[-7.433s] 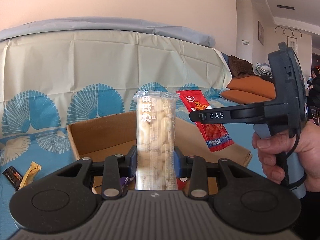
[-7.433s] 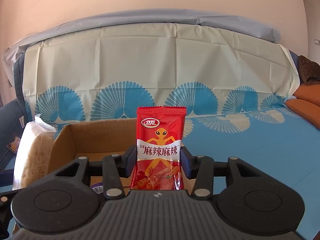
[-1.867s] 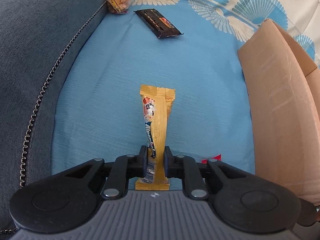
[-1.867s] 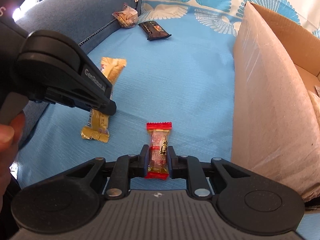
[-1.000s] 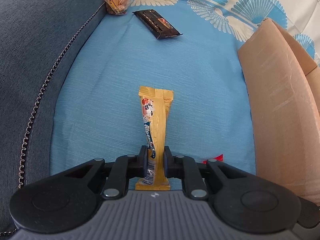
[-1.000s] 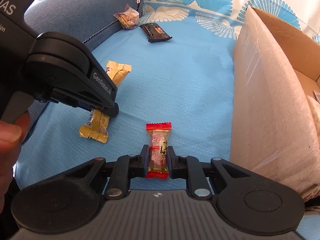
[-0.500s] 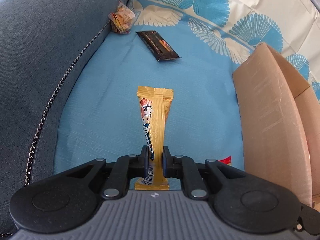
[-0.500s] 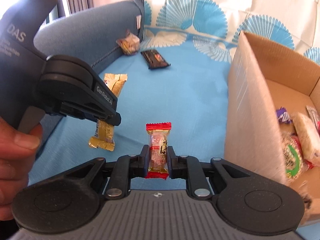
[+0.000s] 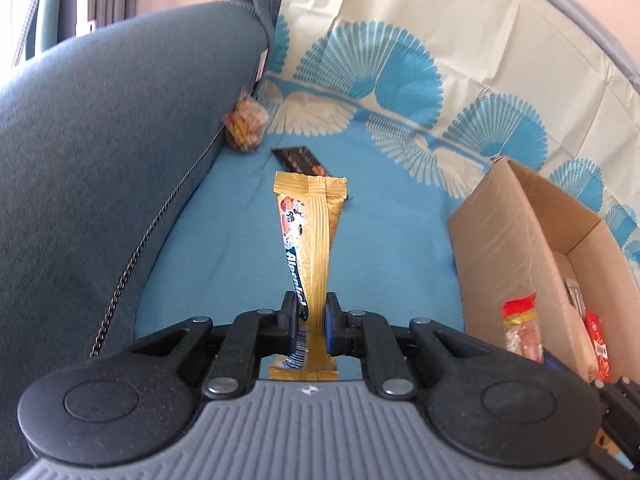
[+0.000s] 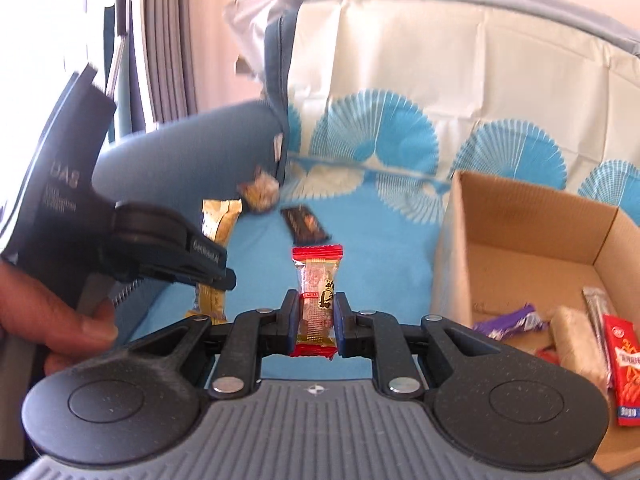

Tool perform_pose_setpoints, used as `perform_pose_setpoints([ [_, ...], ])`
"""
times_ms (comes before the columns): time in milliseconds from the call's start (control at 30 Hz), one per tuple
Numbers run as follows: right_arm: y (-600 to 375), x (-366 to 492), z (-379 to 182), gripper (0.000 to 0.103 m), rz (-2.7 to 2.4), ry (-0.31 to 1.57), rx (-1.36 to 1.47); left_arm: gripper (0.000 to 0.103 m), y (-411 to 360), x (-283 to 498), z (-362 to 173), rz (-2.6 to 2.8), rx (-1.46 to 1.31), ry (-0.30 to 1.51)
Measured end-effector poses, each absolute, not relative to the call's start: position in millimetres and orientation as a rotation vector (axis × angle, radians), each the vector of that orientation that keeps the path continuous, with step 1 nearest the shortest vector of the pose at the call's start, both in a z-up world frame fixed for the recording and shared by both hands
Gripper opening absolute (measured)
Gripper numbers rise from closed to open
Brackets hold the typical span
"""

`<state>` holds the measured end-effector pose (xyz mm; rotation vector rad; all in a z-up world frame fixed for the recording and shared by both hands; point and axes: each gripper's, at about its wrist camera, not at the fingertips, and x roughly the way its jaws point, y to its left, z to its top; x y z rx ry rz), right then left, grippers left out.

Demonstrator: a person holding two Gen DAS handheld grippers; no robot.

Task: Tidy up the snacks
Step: 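Lift the red candy and yellow wafer bar over the cardboard box with both tools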

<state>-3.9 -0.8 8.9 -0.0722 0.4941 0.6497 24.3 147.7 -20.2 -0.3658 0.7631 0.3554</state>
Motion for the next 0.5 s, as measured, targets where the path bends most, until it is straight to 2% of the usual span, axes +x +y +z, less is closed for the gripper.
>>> perform_pose_setpoints([
  [500, -57, 19, 32, 0.018, 0.546, 0.4, 0.066, 0.014, 97, 32, 5, 0.214, -0.224, 0.582],
])
